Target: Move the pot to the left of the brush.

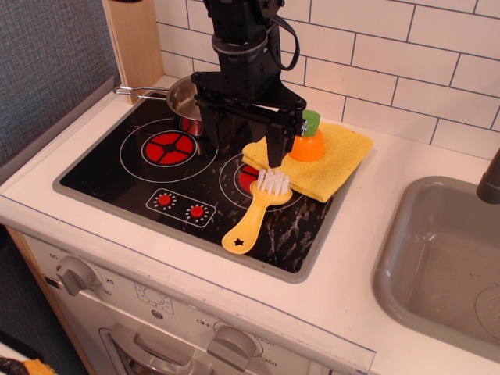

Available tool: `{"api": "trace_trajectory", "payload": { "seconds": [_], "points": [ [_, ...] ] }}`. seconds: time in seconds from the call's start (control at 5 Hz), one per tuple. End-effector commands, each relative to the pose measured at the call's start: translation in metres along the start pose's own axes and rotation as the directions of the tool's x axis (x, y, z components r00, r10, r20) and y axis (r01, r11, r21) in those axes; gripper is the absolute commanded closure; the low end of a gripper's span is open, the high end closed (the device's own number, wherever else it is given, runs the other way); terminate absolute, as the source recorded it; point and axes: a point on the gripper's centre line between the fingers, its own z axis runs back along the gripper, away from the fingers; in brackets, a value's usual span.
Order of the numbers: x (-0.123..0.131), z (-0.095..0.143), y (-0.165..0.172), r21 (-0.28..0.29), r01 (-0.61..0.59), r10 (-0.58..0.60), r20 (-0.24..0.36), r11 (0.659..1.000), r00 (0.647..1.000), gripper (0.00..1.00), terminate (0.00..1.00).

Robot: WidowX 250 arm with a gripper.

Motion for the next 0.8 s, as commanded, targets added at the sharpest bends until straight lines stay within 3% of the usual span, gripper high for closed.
{"api": "trace_trajectory", "payload": {
  "seconds": [0.0,0.6],
  "points": [
    [0.000,0.000,0.000,0.000,0.000,0.000,0.000,1.000,1.000,0.00,0.00],
    [0.045,0.009,0.060,0.047,-0.098,0.096,0.050,0.994,0.994,0.00,0.00]
  ]
}}
